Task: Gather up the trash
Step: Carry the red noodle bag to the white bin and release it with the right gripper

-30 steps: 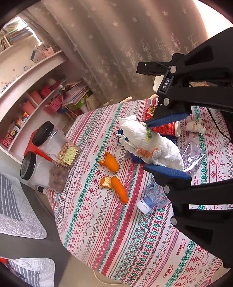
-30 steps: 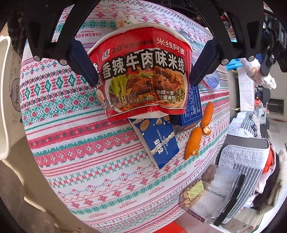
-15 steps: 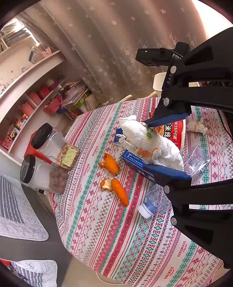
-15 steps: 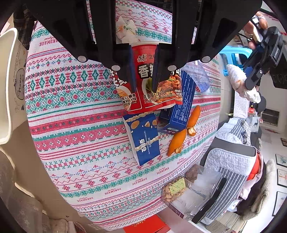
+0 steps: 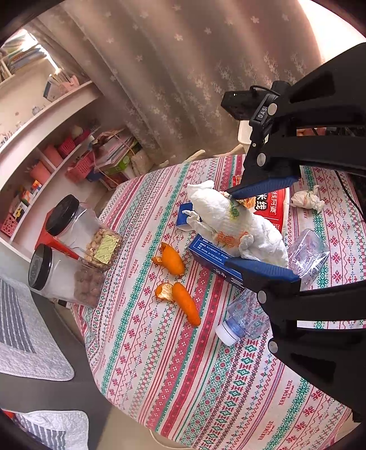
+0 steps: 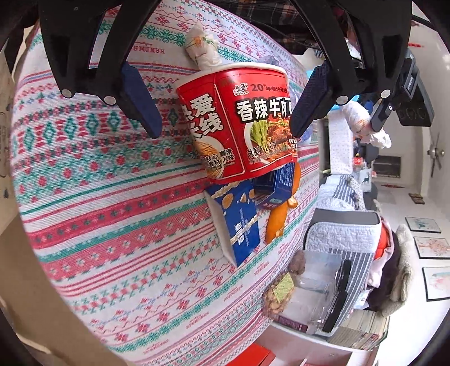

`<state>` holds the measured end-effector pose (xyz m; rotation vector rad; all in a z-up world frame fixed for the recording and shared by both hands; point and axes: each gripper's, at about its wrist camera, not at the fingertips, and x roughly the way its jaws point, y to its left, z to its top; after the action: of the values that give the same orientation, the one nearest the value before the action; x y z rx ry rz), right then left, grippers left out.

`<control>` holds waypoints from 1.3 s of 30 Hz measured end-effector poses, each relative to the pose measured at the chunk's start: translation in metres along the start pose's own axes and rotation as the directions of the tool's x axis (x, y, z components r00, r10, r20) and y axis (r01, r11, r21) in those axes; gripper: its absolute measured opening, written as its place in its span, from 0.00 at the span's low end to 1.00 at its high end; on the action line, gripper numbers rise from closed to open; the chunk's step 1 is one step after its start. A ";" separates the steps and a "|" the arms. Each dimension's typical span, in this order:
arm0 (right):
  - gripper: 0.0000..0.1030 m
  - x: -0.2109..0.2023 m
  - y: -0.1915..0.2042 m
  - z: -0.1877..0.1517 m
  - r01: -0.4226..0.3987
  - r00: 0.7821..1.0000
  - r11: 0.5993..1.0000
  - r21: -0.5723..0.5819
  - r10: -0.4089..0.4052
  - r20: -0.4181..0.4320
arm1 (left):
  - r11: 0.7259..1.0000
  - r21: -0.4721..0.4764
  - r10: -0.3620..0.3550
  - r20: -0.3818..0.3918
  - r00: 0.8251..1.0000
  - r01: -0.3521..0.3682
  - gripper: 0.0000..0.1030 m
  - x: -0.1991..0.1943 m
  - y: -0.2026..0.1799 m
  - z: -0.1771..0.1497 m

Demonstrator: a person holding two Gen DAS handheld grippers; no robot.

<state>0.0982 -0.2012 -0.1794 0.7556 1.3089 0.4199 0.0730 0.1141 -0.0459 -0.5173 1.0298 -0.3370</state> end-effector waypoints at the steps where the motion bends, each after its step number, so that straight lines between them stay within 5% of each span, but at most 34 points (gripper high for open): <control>1: 0.87 0.008 0.003 -0.002 -0.014 1.000 1.000 -0.004 0.014 -0.024 | 1.000 -0.001 0.000 0.000 1.000 0.000 0.42 0.000 0.000 0.000; 4: 0.86 0.031 0.017 -0.009 -0.048 0.997 0.998 -0.034 0.045 -0.070 | 1.000 -0.001 0.005 -0.003 1.000 -0.005 0.42 0.001 0.001 0.000; 8: 0.78 0.043 0.042 -0.017 0.004 0.997 0.993 -0.119 -0.013 -0.075 | 1.000 -0.003 0.010 0.001 1.000 -0.010 0.42 0.000 0.002 0.000; 18: 0.78 0.002 0.086 -0.019 0.036 0.996 0.971 -0.237 -0.014 0.092 | 1.000 -0.004 0.023 0.031 0.999 -0.023 0.41 -0.004 0.000 0.001; 27: 0.78 -0.056 0.097 -0.021 0.051 0.969 0.958 -0.283 0.021 0.245 | 1.000 0.015 0.003 0.053 0.999 -0.004 0.41 -0.002 -0.014 0.000; 34: 0.79 -0.105 0.092 -0.031 0.141 0.915 0.950 -0.277 -0.019 0.403 | 0.999 0.047 -0.026 0.065 0.998 0.023 0.41 0.005 -0.036 -0.002; 39: 0.79 -0.145 0.084 -0.044 0.264 0.840 0.931 -0.253 -0.093 0.535 | 0.997 0.073 -0.038 0.064 0.997 0.034 0.41 0.011 -0.053 -0.006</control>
<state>0.0333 -0.2284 -0.0216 0.4208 0.7663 0.2393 0.0716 0.0633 -0.0272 -0.4790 0.9429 -0.3857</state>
